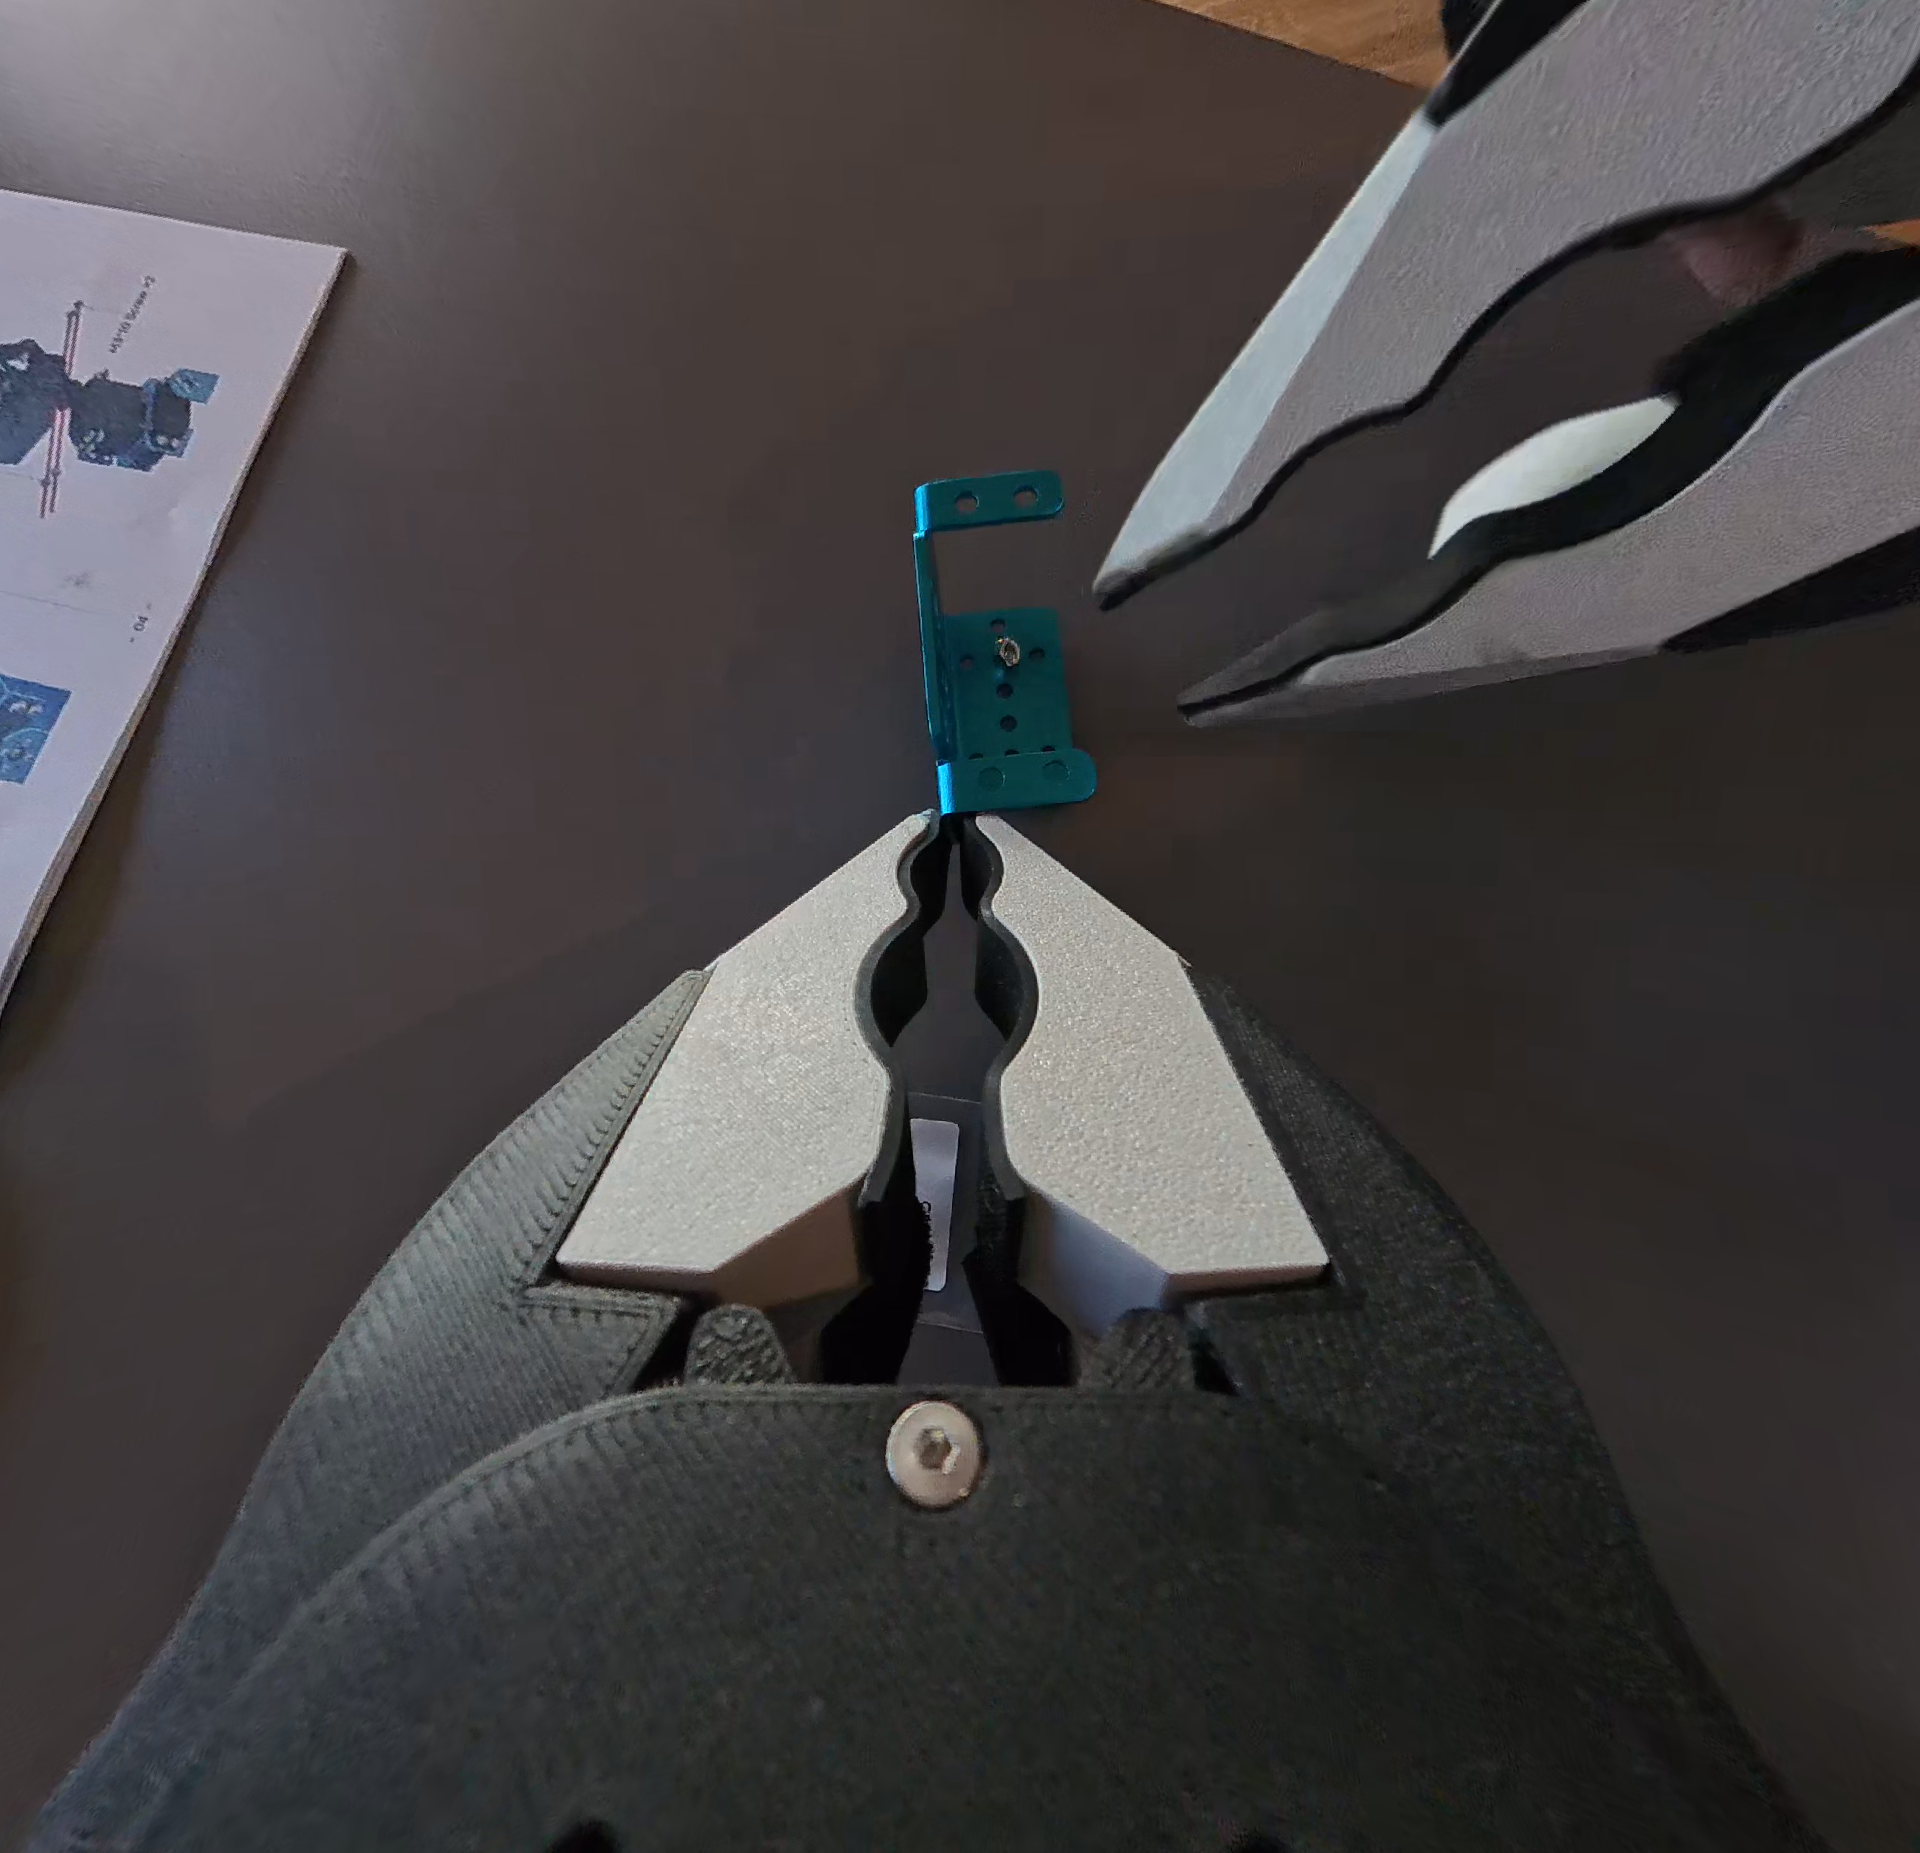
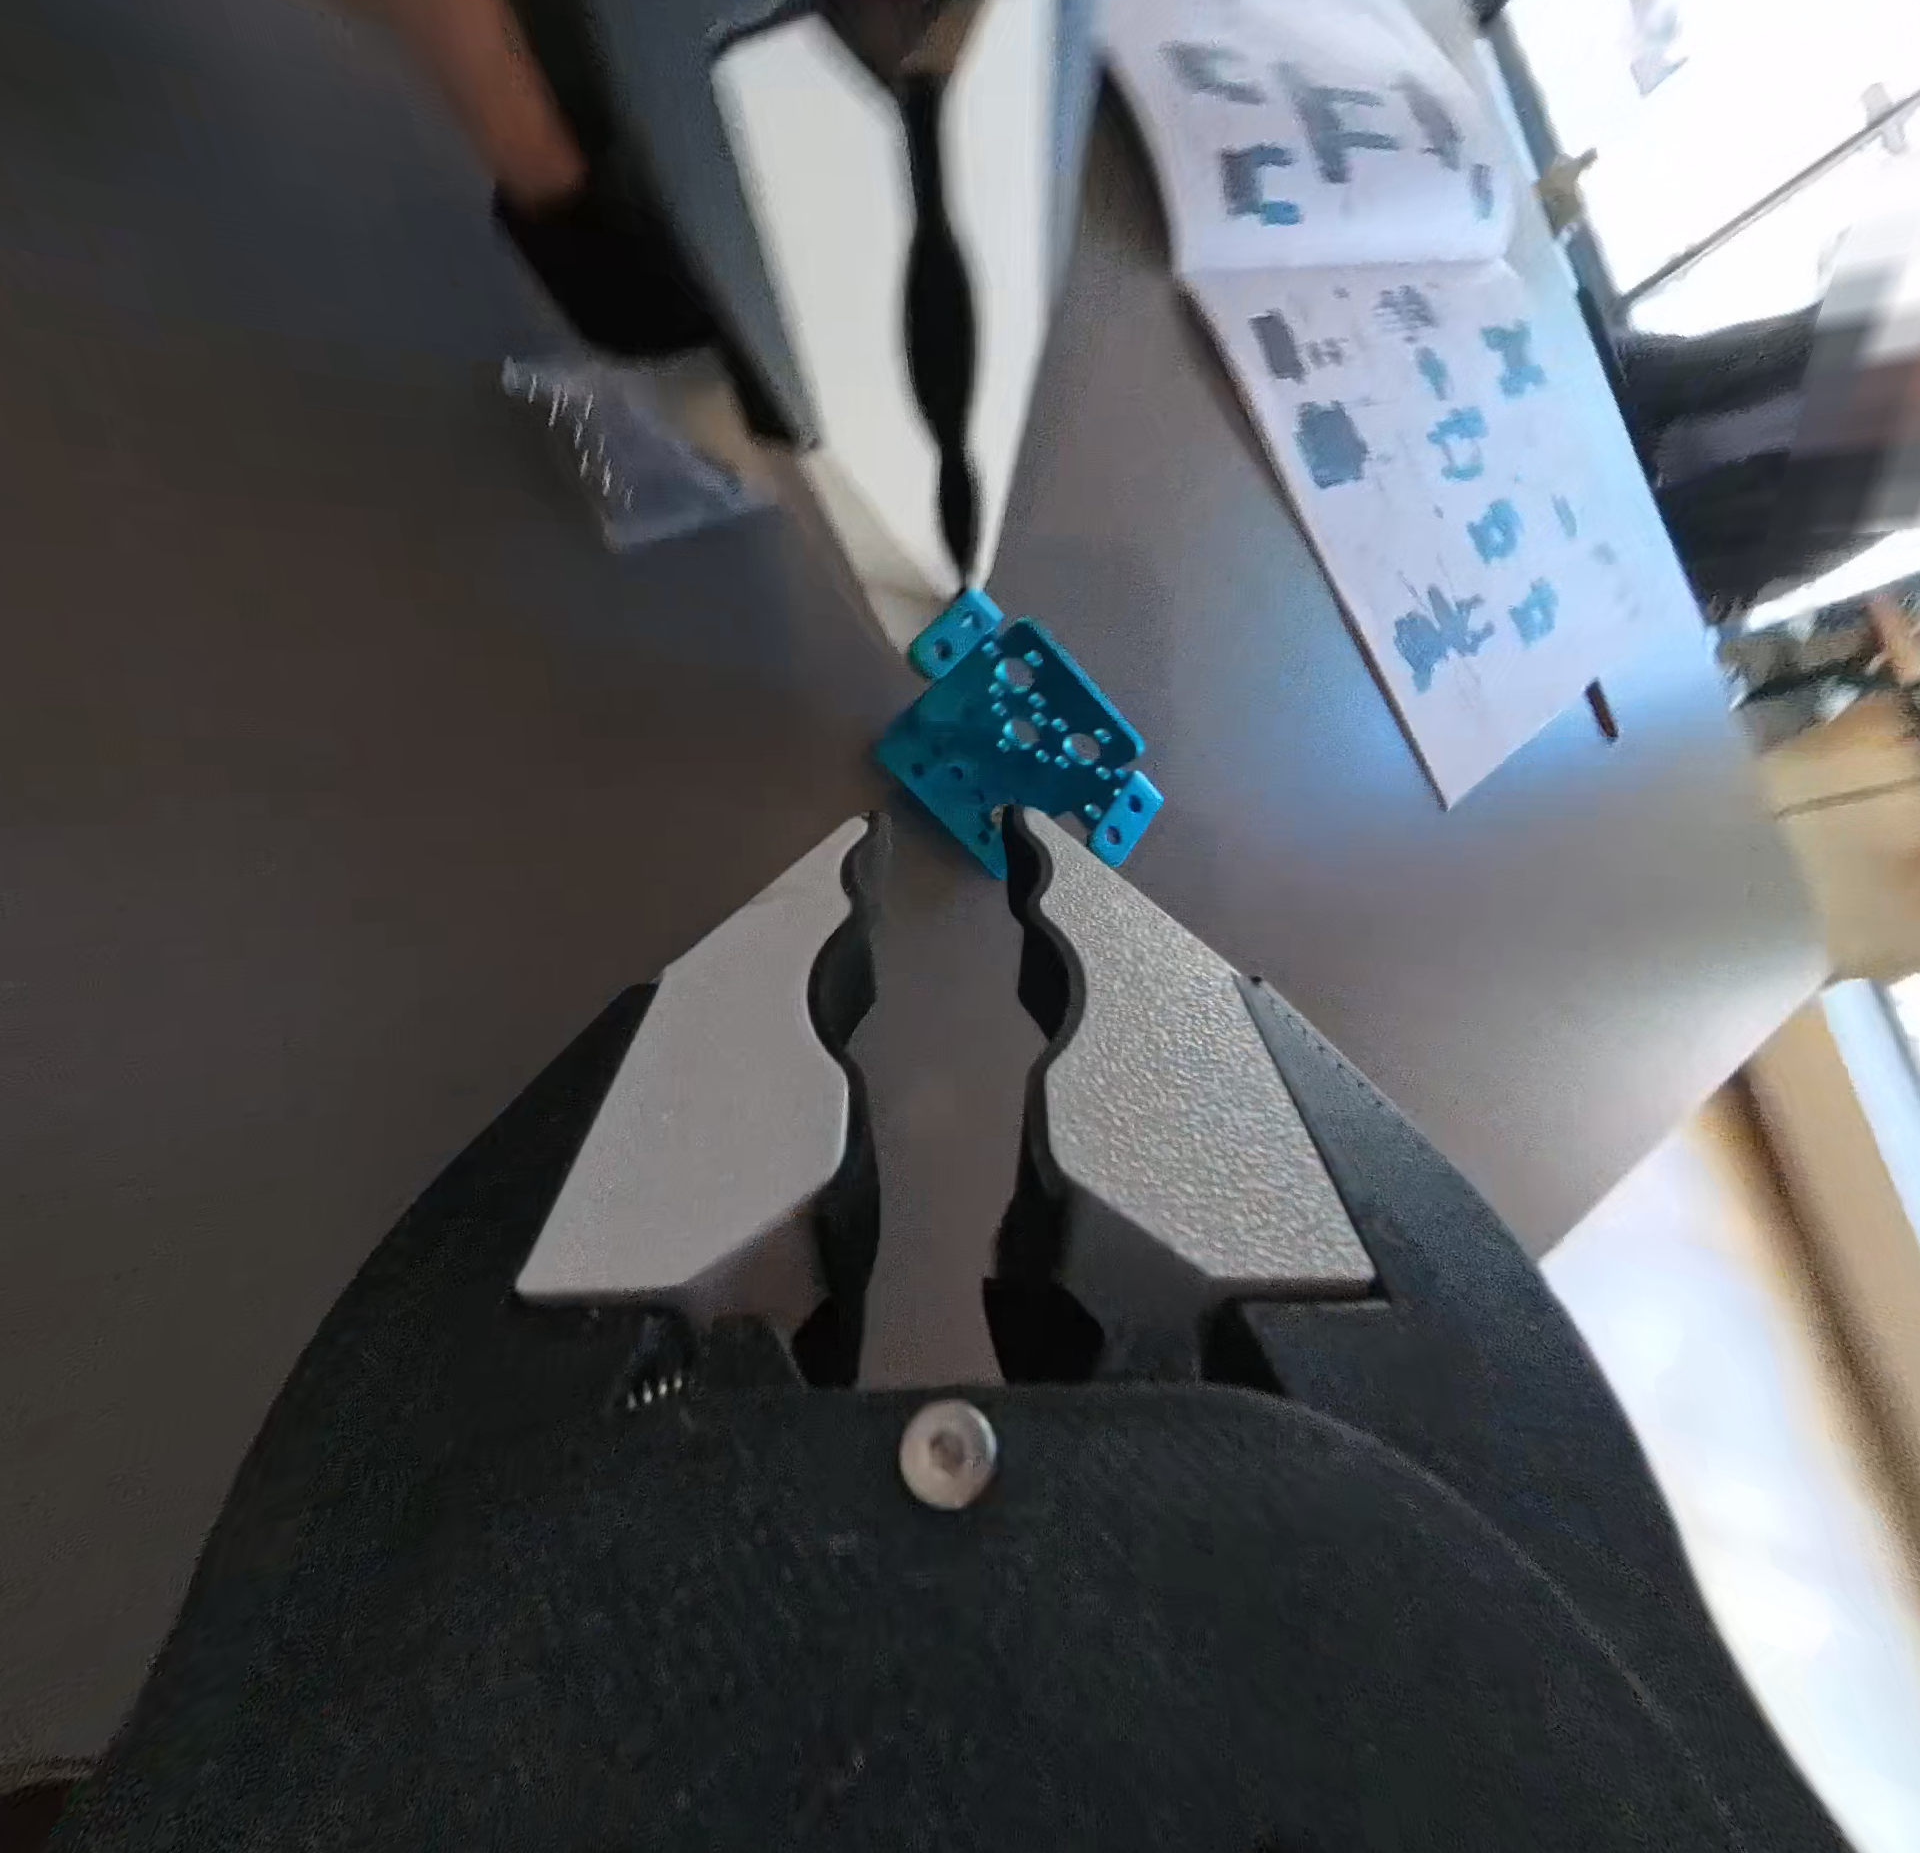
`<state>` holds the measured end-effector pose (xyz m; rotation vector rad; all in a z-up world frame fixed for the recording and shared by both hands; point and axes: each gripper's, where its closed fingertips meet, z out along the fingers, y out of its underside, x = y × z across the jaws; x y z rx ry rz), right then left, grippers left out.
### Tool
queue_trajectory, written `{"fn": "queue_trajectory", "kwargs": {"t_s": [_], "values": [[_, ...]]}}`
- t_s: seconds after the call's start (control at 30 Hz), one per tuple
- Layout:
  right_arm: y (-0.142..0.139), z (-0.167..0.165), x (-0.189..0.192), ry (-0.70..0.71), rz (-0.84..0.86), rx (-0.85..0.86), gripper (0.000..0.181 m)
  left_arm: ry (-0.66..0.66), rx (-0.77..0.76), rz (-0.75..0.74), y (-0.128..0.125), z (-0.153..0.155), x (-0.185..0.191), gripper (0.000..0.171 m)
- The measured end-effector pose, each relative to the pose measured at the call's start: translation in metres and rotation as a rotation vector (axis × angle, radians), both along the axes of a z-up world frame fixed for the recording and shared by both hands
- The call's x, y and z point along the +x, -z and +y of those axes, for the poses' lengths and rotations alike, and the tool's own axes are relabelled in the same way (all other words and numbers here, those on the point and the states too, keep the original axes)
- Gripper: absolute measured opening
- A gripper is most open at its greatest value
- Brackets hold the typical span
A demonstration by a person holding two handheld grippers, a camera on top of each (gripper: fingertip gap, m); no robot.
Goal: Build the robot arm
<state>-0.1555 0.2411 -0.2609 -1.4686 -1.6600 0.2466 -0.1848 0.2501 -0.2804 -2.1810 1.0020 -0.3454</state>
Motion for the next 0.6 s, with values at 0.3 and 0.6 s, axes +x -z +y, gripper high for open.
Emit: {"fn": "queue_trajectory", "kwargs": {"t_s": [0.3,0.6], "values": [[-0.011,0.032,0.018,0.305,0.276,-0.376,0.043,0.002,0.002,0.003,0.000,-0.001,0.000,0.001],[0.003,0.041,0.008,0.323,0.273,-0.475,0.044,0.000,-0.001,-0.004,0.000,0.000,0.000,0.001]]}}
